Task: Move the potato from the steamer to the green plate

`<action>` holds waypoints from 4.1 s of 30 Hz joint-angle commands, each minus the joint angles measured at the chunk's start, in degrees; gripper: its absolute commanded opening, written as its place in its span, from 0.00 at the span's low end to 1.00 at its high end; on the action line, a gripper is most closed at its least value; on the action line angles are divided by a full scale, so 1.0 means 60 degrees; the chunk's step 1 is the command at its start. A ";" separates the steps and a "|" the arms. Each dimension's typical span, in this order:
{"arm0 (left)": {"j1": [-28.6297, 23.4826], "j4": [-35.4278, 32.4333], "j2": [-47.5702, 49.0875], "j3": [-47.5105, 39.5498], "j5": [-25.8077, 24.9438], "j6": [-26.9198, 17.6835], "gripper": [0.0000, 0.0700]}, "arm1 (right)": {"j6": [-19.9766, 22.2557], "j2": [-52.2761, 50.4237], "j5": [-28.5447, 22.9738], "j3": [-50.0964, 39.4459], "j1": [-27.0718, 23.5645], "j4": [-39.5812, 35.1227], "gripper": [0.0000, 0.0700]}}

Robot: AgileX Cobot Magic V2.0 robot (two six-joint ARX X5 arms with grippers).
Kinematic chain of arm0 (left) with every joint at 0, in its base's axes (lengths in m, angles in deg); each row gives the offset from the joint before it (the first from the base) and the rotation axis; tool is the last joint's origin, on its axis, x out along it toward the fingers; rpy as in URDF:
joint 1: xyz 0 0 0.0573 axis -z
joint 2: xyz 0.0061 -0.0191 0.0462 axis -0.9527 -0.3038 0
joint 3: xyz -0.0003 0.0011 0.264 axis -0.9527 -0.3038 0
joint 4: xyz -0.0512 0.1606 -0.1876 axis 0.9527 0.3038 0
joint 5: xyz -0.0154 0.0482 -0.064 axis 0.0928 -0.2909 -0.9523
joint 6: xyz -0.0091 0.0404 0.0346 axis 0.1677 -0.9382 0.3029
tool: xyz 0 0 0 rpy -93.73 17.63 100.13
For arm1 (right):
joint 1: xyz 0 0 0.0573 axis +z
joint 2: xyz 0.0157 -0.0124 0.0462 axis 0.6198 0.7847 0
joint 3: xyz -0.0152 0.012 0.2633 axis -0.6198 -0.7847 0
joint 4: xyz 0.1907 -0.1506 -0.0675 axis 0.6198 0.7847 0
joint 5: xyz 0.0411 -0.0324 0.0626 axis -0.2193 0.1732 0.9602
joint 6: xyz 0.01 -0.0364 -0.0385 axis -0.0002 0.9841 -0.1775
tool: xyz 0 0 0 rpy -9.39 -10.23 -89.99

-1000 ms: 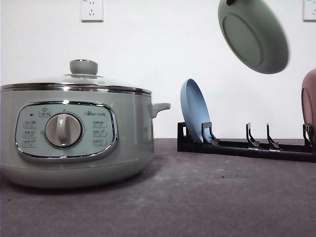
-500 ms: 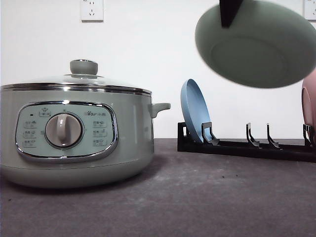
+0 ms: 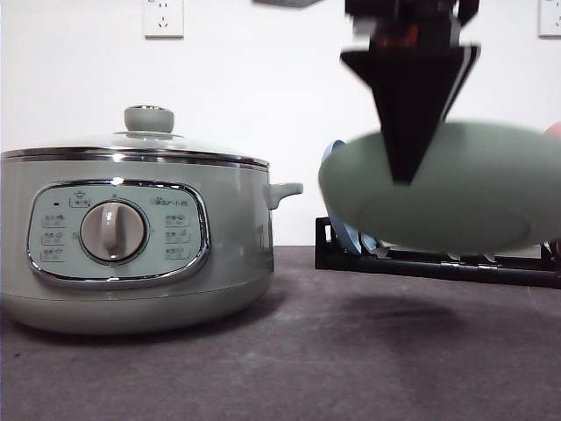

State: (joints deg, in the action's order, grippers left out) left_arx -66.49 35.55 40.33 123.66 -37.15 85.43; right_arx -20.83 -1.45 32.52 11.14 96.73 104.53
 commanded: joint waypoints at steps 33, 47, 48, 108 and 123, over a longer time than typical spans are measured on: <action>0.0025 -0.0039 -0.0058 0.0233 -0.0015 -0.0044 0.91 | -0.0524 0.0427 0.0572 -0.3246 0.0274 -0.4276 0.49; 0.0025 0.0047 -0.0058 0.0233 -0.0015 -0.0047 0.91 | -0.0830 0.0046 0.0723 -0.2926 0.0235 -0.4314 0.55; 0.0025 0.0044 -0.0058 0.0233 -0.0015 -0.0047 0.91 | -0.0830 -0.0081 0.0845 -0.2788 0.0221 -0.4197 0.55; 0.1838 0.1811 -0.5007 0.5171 0.2469 0.0074 0.91 | -0.0524 -0.2418 0.8244 0.0468 -0.3958 -0.3032 0.55; 0.2674 0.3108 -0.8137 0.6761 0.3955 -0.0059 0.90 | -0.0269 -0.2415 0.8171 0.0465 -0.3958 -0.2692 0.55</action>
State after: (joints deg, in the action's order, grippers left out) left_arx -50.86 54.27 -7.14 162.23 -13.68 85.94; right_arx -23.34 -16.66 81.70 13.08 72.52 88.60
